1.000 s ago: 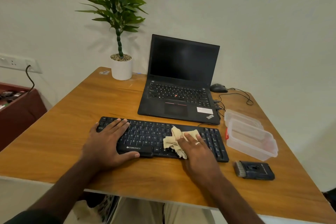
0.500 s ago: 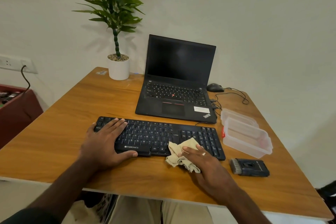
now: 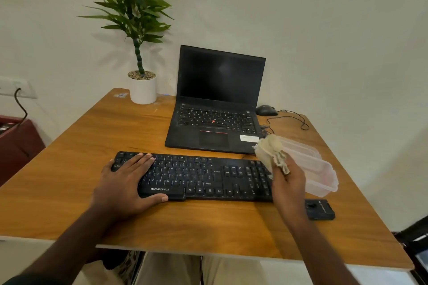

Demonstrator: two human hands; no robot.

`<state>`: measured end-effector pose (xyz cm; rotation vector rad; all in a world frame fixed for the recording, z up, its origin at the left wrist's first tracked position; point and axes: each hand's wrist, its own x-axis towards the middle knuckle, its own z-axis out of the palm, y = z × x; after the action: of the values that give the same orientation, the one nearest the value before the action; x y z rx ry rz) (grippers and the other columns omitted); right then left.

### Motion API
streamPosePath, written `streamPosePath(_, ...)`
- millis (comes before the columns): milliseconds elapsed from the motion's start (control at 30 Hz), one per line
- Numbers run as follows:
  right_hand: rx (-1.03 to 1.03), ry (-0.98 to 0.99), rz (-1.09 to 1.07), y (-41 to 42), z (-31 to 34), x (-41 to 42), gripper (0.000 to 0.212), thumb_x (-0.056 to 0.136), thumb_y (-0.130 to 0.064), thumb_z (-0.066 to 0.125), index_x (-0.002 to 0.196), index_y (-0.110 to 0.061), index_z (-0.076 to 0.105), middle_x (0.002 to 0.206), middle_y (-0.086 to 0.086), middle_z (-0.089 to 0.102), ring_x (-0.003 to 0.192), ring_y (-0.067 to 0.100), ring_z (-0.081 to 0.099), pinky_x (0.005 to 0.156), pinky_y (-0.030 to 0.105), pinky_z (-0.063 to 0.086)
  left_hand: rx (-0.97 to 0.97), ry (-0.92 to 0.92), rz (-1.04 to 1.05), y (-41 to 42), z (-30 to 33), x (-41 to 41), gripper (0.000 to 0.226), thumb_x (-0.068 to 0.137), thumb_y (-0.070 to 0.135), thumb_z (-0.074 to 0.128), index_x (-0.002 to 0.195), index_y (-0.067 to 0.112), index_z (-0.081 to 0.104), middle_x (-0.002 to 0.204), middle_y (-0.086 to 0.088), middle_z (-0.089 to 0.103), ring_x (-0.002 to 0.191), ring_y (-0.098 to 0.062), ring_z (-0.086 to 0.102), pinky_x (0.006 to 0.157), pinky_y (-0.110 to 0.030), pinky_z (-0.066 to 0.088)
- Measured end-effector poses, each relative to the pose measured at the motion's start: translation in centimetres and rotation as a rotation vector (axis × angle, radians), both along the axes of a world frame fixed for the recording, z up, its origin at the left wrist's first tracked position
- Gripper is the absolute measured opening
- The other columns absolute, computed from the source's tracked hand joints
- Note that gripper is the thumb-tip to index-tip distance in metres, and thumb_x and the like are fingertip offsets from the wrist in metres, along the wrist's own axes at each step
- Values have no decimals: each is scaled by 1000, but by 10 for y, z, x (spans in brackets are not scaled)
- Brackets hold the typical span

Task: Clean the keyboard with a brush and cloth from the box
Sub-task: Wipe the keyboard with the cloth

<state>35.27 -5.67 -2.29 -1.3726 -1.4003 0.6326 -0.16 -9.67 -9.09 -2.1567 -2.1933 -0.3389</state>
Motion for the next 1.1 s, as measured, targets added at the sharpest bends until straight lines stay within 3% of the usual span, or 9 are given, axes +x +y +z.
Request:
streamPosePath(100, -58, -595, 257, -17, -17, -18, 50, 103, -14, 50, 147, -34, 42, 143, 0, 56, 122, -3, 48, 101, 23, 47, -20, 15, 2, -1, 1, -1, 122, 60, 105, 10, 158, 31, 20, 164, 11, 17, 149, -4, 9, 119, -52, 2)
streamPosePath(200, -156, -923, 364, -29, -37, -32, 60, 104, -19, 48, 156, -37, 27, 164, -13, 19, 146, 1, 8, 120, 25, 5, 3, 16, 5, -1, -1, 0, 121, 61, 105, 12, 157, 31, 24, 163, 11, 20, 149, -5, 12, 119, -52, 4)
streamPosePath(300, -121, -764, 445, -32, -48, -26, 61, 100, -14, 50, 152, -42, 36, 161, -18, 20, 153, 6, 11, 122, 25, 3, 4, 28, 8, -1, -2, 0, 121, 61, 105, 11, 157, 31, 24, 163, 11, 20, 150, -5, 13, 120, -52, 4)
streamPosePath(433, -265, -301, 475, -42, -36, -14, 32, 104, -25, 55, 129, -44, 62, 127, -32, 62, 124, -9, 53, 109, 25, 43, -8, 22, 8, 0, 0, 0, 122, 60, 105, 9, 157, 31, 22, 164, 11, 19, 150, -7, 13, 119, -52, 4)
streamPosePath(600, -417, 335, 209, -17, -2, 7, 24, 102, -27, 54, 123, -28, 65, 109, -3, 75, 104, 18, 69, 95, 45, 56, 6, 20, -1, 0, -2, 0, 122, 61, 104, 9, 157, 30, 25, 163, 10, 22, 150, -8, 16, 119, -53, 6)
streamPosePath(767, 101, -185, -28, 19, 13, 14, 36, 104, -13, 50, 138, -23, 58, 116, -7, 66, 99, 10, 62, 82, 26, 54, 38, 1, -19, -1, -4, -1, 119, 64, 103, 15, 155, 27, 31, 160, 7, 29, 148, -10, 23, 118, -55, 11)
streamPosePath(833, 3, -519, 121, 25, 3, 11, 41, 105, -15, 47, 145, -23, 49, 116, 1, 67, 94, 11, 63, 75, 22, 55, 36, 0, -22, -1, -4, -2, 118, 65, 103, 16, 155, 27, 31, 160, 6, 30, 148, -10, 23, 118, -56, 12)
streamPosePath(933, -263, -1032, 240, 23, -20, 3, 55, 102, -12, 49, 152, -32, 38, 150, 4, 52, 130, 21, 55, 107, 39, 49, 41, -2, -18, 0, -4, -3, 117, 65, 102, 17, 155, 28, 31, 160, 7, 29, 147, -9, 22, 118, -55, 13)
streamPosePath(1100, -306, -996, 130, 6, -23, 4, 56, 101, -11, 52, 153, -26, 36, 156, 4, 44, 135, 23, 52, 111, 41, 46, 30, 18, -9, -2, -2, -1, 119, 64, 103, 12, 156, 29, 27, 162, 8, 25, 149, -9, 19, 119, -54, 13)
